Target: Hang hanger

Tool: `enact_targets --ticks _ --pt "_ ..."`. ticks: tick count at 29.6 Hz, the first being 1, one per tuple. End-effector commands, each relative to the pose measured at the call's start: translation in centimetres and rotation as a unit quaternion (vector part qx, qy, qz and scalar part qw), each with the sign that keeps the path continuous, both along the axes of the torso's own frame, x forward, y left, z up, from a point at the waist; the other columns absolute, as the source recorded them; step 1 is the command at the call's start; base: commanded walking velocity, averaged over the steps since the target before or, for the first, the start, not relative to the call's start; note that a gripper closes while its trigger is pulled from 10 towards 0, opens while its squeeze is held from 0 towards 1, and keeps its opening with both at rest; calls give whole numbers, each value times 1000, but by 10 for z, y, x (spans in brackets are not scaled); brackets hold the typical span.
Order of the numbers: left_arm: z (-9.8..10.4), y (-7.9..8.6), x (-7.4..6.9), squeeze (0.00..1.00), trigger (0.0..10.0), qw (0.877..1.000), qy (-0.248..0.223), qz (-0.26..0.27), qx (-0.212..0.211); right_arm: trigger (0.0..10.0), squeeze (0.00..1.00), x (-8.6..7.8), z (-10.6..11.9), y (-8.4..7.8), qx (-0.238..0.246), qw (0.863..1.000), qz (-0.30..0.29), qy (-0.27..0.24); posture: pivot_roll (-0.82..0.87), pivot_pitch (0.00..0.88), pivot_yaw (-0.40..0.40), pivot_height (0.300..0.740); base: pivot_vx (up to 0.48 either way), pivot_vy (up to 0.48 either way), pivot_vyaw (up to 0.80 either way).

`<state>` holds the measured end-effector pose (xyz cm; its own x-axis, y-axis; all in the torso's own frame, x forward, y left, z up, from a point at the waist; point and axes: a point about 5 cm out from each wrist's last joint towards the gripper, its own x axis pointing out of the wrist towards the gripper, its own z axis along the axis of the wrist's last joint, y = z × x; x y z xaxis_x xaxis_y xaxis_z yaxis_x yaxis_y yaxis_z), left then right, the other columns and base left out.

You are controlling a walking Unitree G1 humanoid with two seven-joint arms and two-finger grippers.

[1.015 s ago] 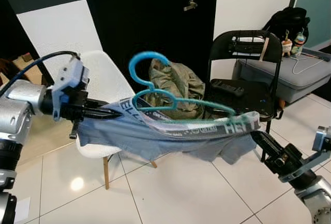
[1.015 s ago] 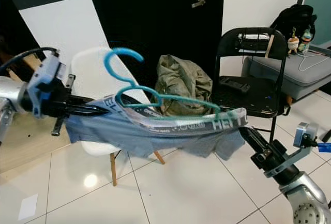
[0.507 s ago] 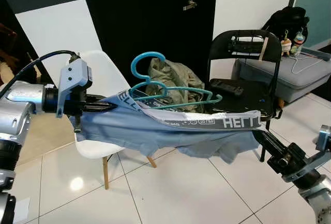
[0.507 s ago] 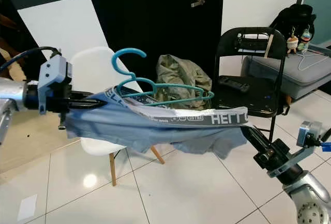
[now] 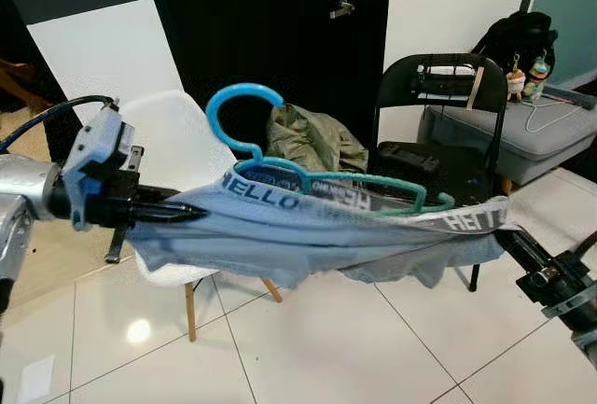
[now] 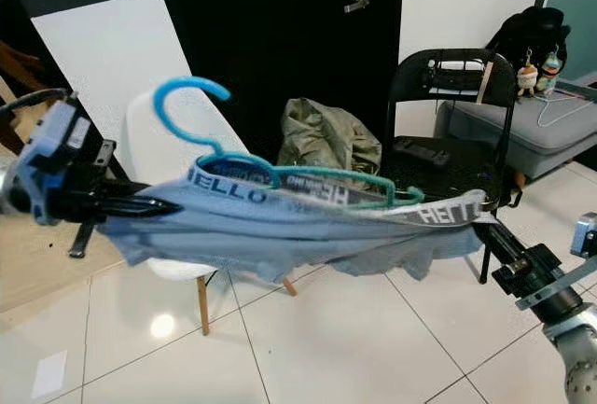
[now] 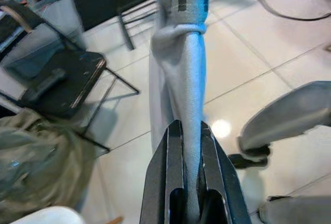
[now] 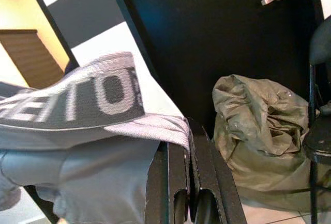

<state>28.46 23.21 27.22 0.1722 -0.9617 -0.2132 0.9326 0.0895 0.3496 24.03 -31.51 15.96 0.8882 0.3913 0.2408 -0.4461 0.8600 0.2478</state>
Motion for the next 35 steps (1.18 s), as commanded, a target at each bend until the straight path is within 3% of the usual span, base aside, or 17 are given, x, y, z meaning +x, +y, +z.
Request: enact_targets --ticks 1,11,13,15,21,35 --pt "4 7 -5 0 0 1000 5 0 7 0 0 0 -1 -3 -2 1000 -13 0 4 0 101 740 0 0 0" --pt "-10 8 -1 0 0 998 -2 33 59 0 0 3 8 0 -13 1000 -3 -17 -1 0 103 740 0 0 0" --pt "-15 7 3 0 0 996 -8 51 74 0 0 3 21 4 -22 999 16 -40 -4 0 104 740 0 0 0" --pt "-20 5 11 0 0 992 -25 93 81 0 0 -1 48 14 -49 993 67 -87 -11 0 103 740 0 0 0" --pt "-18 5 18 0 0 988 -43 135 64 0 0 -10 70 22 -90 980 129 -121 -16 0 99 740 0 0 0" --pt "-8 10 13 0 0 988 -65 132 48 0 0 -22 50 3 -116 987 100 -57 -13 0 96 740 0 0 0"
